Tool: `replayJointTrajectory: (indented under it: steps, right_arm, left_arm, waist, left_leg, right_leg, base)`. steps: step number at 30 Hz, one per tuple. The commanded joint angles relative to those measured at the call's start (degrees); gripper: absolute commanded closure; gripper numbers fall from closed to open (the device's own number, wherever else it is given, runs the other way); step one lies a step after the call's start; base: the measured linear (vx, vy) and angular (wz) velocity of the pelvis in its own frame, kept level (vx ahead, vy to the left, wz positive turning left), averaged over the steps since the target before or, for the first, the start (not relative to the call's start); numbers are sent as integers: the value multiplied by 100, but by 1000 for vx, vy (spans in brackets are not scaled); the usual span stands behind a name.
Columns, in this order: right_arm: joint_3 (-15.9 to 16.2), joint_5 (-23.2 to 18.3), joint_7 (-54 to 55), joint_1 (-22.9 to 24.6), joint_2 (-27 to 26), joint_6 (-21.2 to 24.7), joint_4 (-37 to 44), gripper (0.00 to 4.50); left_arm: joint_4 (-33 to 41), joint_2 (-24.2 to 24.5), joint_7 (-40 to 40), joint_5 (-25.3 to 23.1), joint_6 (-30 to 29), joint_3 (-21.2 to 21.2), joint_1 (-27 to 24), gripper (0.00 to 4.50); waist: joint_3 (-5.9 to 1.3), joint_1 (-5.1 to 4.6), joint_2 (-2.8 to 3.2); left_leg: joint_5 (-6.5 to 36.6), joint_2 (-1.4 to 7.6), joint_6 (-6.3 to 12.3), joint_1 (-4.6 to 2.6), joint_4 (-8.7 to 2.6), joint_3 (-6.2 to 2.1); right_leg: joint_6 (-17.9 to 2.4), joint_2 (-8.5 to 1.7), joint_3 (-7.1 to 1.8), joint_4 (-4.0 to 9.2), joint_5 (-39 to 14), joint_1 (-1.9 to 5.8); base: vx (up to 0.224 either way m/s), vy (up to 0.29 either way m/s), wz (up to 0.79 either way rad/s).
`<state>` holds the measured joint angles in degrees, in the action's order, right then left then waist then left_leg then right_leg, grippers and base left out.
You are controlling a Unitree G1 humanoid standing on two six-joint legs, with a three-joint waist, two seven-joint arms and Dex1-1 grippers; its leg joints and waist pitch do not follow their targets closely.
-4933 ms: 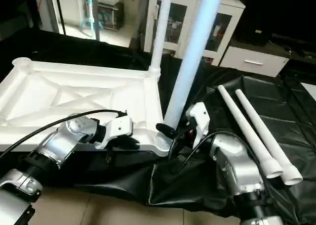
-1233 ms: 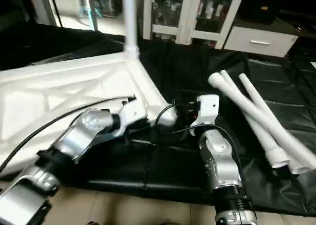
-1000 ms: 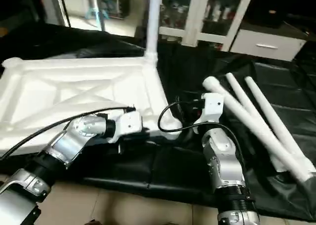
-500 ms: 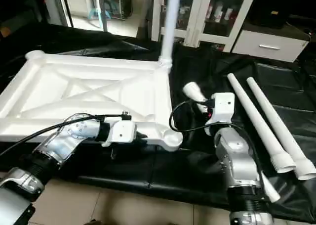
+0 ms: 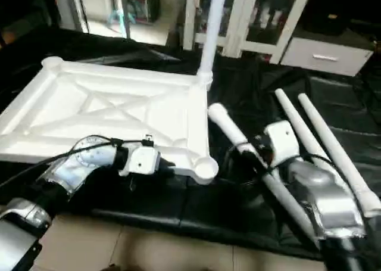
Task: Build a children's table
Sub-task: Pick table leg
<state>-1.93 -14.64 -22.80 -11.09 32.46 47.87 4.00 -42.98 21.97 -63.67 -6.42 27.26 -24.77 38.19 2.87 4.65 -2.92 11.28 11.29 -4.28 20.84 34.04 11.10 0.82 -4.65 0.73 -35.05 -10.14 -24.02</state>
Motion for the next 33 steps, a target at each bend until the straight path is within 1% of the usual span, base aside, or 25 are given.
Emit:
replayJointTrajectory:
  steps: [1, 3, 5, 7, 8, 9, 11, 12, 13, 14, 15, 16, 18, 19, 20, 22, 23, 24, 25, 26, 27, 28, 29, 31, 33]
  right_arm:
    - [-144, -136, -126, 32, 146, 407, 160, 80]
    - [-149, -123, -201, 100, 284, 633, 131, 80]
    - [-149, -79, -195, 122, 324, 708, 89, 80]
    - [-152, -150, -220, 122, 312, 1028, 5, 80]
    - [-141, -157, -227, 124, 314, 1059, -3, 80]
    - [-108, -173, -247, 135, 332, 1135, -2, 80]
    - [8, -215, -309, 206, 383, 1302, -48, 80]
    - [50, -216, -331, 239, 395, 1354, -96, 108]
    - [77, -200, -344, 261, 398, 1385, -140, 115]
    - [97, -167, -354, 286, 392, 1406, -172, 115]
    - [99, -164, -354, 289, 392, 1408, -173, 121]
    - [106, -146, -355, 316, 388, 1404, -218, 136]
    - [100, -121, -353, 365, 379, 1374, -289, 158]
    - [100, -121, -353, 365, 379, 1374, -289, 162]
    - [92, -115, -350, 393, 368, 1385, -295, 168]
    - [88, -114, -350, 412, 359, 1402, -288, 189]
    - [76, -123, -338, 429, 347, 1434, -274, 198]
    - [30, -127, -299, 440, 319, 1440, -267, 203]
    - [30, -127, -299, 440, 319, 1440, -267, 211]
    - [0, -122, -282, 443, 303, 1436, -269, 219]
    - [-105, -156, -278, 433, 274, 1436, -286, 236]
    - [-137, -163, -275, 433, 271, 1434, -285, 236]
    - [-181, -164, -257, 430, 264, 1417, -296, 245]
    - [-266, -195, -253, 429, 242, 1403, -329, 270]
    - [-319, -225, -261, 432, 220, 1403, -351, 276]
  left_arm:
    - [290, -9, -288, 433, -85, 223, 7, 384]
    - [399, 60, -502, 619, -220, 278, -11, 347]
    - [491, 100, -626, 754, -334, 319, -23, 346]
    - [759, 203, -813, 1035, -554, 409, -29, 337]
    - [793, 213, -831, 1063, -586, 416, -31, 337]
    - [873, 229, -881, 1109, -661, 452, -38, 306]
    - [1120, 281, -866, 1180, -763, 587, -28, 302]
    - [1257, 302, -837, 1226, -856, 660, -15, 301]
    - [1393, 318, -832, 1292, -991, 722, -10, 289]
    - [1654, 339, -748, 1414, -1355, 800, -28, 274]
    - [1679, 342, -740, 1426, -1390, 808, -31, 264]
    - [1936, 333, -610, 1531, -1727, 880, -69, 261]
    - [2391, 284, -382, 1755, -2344, 989, -181, 261]
    - [2391, 284, -382, 1755, -2344, 989, -181, 261]
    - [2621, 278, -303, 1853, -2615, 1016, -257, 261]
    - [2787, 258, -222, 1893, -2767, 1040, -327, 261]
    - [3000, 202, -112, 1960, -2945, 1091, -429, 261]
    - [3181, 145, 9, 2063, -3129, 1152, -518, 261]
    - [3181, 145, 9, 2063, -3129, 1152, -518, 261]
    - [3309, 127, 80, 2115, -3282, 1186, -564, 261]
    - [3616, 61, 278, 2310, -3657, 1283, -693, 261]
    - [3730, 32, 382, 2369, -3794, 1327, -745, 261]
    - [3811, 3, 481, 2398, -3878, 1362, -792, 261]
    - [3927, 5, 620, 2310, -3965, 1343, -895, 261]
    - [4067, 28, 717, 2215, -4085, 1312, -986, 261]
  waist:
    - [-354, 11, -84]
    - [-356, 10, -72]
    - [-355, 9, -60]
    - [-357, 11, -63]
    - [-359, 16, -66]
    - [-349, 14, -67]
    - [-352, 31, -74]
    - [-349, 34, -61]
    - [-352, 34, -62]
    - [-349, 33, -39]
    - [-348, 35, -41]
    - [-344, 38, -17]
    - [-342, 32, -29]
    - [-333, 35, -33]
    - [-332, 34, -22]
    - [-325, 32, -31]
    - [-331, 33, -24]
    - [-327, 34, 4]
    - [-323, 32, -13]
    - [-326, 32, -14]
    - [-326, 28, -2]
    - [-328, 24, 13]
    - [-324, 26, -9]
    - [-318, 22, -9]
    - [-318, 15, -15]
  left_leg:
    - [800, 145, 112, -69, -384, -33]
    - [747, 153, 80, -80, -370, -13]
    - [745, 151, 72, -81, -371, -13]
    - [720, 143, 73, -82, -362, -4]
    - [732, 146, 60, -85, -362, -6]
    - [785, 149, 51, -85, -364, -4]
    - [794, 157, 24, -85, -364, -9]
    - [780, 163, 10, -90, -367, -11]
    - [785, 158, -4, -90, -360, -8]
    - [804, 158, -47, -84, -362, -9]
    - [812, 160, -67, -89, -362, -12]
    - [838, 156, -91, -95, -363, -10]
    - [884, 160, -128, -94, -360, -8]
    - [919, 159, -137, -88, -364, -14]
    - [949, 154, -148, -93, -362, -9]
    - [1012, 153, -156, -91, -371, -13]
    - [1030, 156, -172, -95, -369, -17]
    - [1040, 159, -187, -94, -375, -23]
    - [1070, 152, -190, -96, -375, -18]
    - [1090, 146, -193, -100, -376, -15]
    - [1125, 150, -208, -96, -380, -22]
    - [1140, 155, -229, -94, -380, -28]
    - [1141, 145, -222, -92, -377, -26]
    - [1177, 135, -200, -89, -384, -29]
    - [1199, 137, -200, -85, -388, -36]
  right_leg:
    - [-1043, -266, -147, 340, -836, 296]
    - [-1204, -245, -138, 319, -600, 275]
    - [-1212, -245, -138, 311, -573, 275]
    - [-1243, -241, -141, 303, -505, 287]
    - [-1247, -249, -141, 298, -522, 291]
    - [-1234, -248, -141, 312, -614, 287]
    - [-1210, -260, -142, 312, -688, 296]
    - [-1221, -257, -138, 312, -653, 290]
    - [-1223, -252, -135, 309, -643, 289]
    - [-1219, -253, -138, 296, -634, 293]
    - [-1227, -255, -136, 291, -640, 292]
    - [-1234, -251, -134, 296, -671, 285]
    - [-1246, -247, -134, 295, -687, 289]
    - [-1250, -247, -132, 305, -751, 288]
    - [-1236, -242, -133, 310, -803, 284]
    - [-1158, -233, -135, 340, -976, 280]
    - [-1140, -238, -136, 339, -998, 284]
    - [-1142, -238, -135, 335, -994, 285]
    - [-1135, -226, -133, 350, -1006, 279]
    - [-1121, -221, -133, 352, -1038, 277]
    - [-1098, -222, -133, 352, -1077, 283]
    - [-1115, -231, -135, 342, -1066, 288]
    - [-1112, -218, -130, 363, -1087, 286]
    - [-1032, -205, -131, 386, -1221, 283]
    - [-967, -206, -130, 395, -1304, 285]
  base:
    - [0, 0, 0]
    - [0, 0, 0]
    - [0, 0, 0]
    - [0, 0, 0]
    - [0, 0, 0]
    - [0, 0, 0]
    - [0, 0, 0]
    - [0, 0, 0]
    - [0, 0, 0]
    - [0, 0, 0]
    - [0, 0, 0]
    - [0, 0, 0]
    - [0, 0, 0]
    - [0, 0, 0]
    - [0, 0, 0]
    - [0, 0, 0]
    - [0, 0, 0]
    - [0, 0, 0]
    - [0, 0, 0]
    - [0, 0, 0]
    - [0, 0, 0]
    - [0, 0, 0]
    - [0, 0, 0]
    - [0, 0, 0]
    - [0, 0, 0]
